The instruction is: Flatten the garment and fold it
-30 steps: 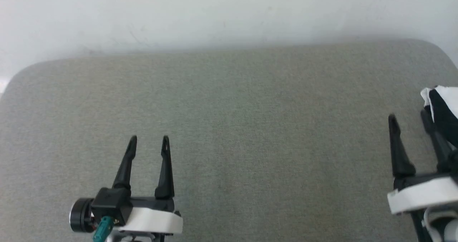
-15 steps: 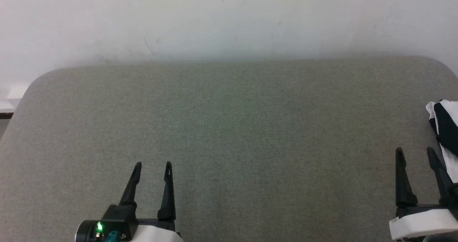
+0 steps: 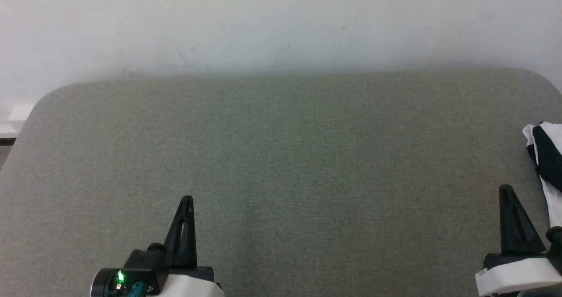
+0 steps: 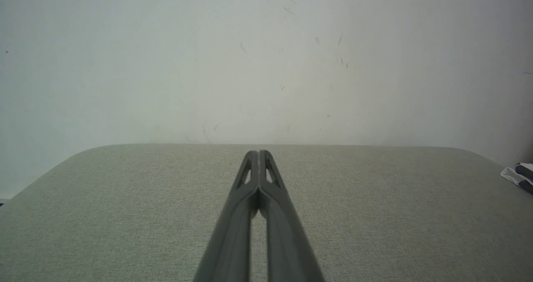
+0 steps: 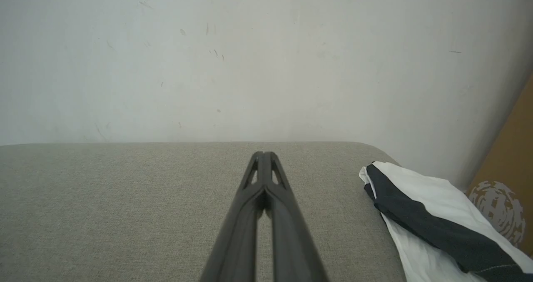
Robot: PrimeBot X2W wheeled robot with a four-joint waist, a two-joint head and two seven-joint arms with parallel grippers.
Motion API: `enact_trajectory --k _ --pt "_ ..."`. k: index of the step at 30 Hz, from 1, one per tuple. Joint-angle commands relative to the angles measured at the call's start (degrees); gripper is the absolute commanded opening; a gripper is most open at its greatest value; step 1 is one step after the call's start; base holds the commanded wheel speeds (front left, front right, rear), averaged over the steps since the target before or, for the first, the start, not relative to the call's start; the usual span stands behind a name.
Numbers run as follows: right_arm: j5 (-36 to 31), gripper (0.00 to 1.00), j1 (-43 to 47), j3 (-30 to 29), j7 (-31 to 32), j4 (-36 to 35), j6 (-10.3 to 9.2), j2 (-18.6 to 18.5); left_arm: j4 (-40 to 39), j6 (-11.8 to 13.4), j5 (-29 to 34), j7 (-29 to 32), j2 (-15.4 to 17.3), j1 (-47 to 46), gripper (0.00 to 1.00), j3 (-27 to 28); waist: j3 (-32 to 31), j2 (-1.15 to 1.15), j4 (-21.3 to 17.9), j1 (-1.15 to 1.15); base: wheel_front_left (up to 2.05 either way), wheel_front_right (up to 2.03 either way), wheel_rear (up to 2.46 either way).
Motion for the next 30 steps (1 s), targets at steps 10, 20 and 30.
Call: enact_trajectory --k 10,20,30 --pt "-0.39 0.00 -0.62 1.00 1.10 0.13 -0.01 0.03 0.31 -1.11 1.16 1.38 -0.61 -0.54 0.00 1.34 0.02 0.00 -0.06 0.00 0.00 0.00 0.00" --pt "-0.71 0.00 -1.14 1.85 2.03 0.25 -0.02 0.05 0.59 -2.04 2.13 2.55 -1.14 -0.99 0.00 2.47 0.04 0.00 -0.11 0.00 0.00 0.00 0.00" --pt "-1.03 0.00 -1.66 2.70 2.96 0.36 -0.03 0.07 0.88 -2.97 3.09 3.72 -1.66 -1.44 0.00 3.61 0.05 0.00 -0.16 0.00 0.00 0.00 0.00"
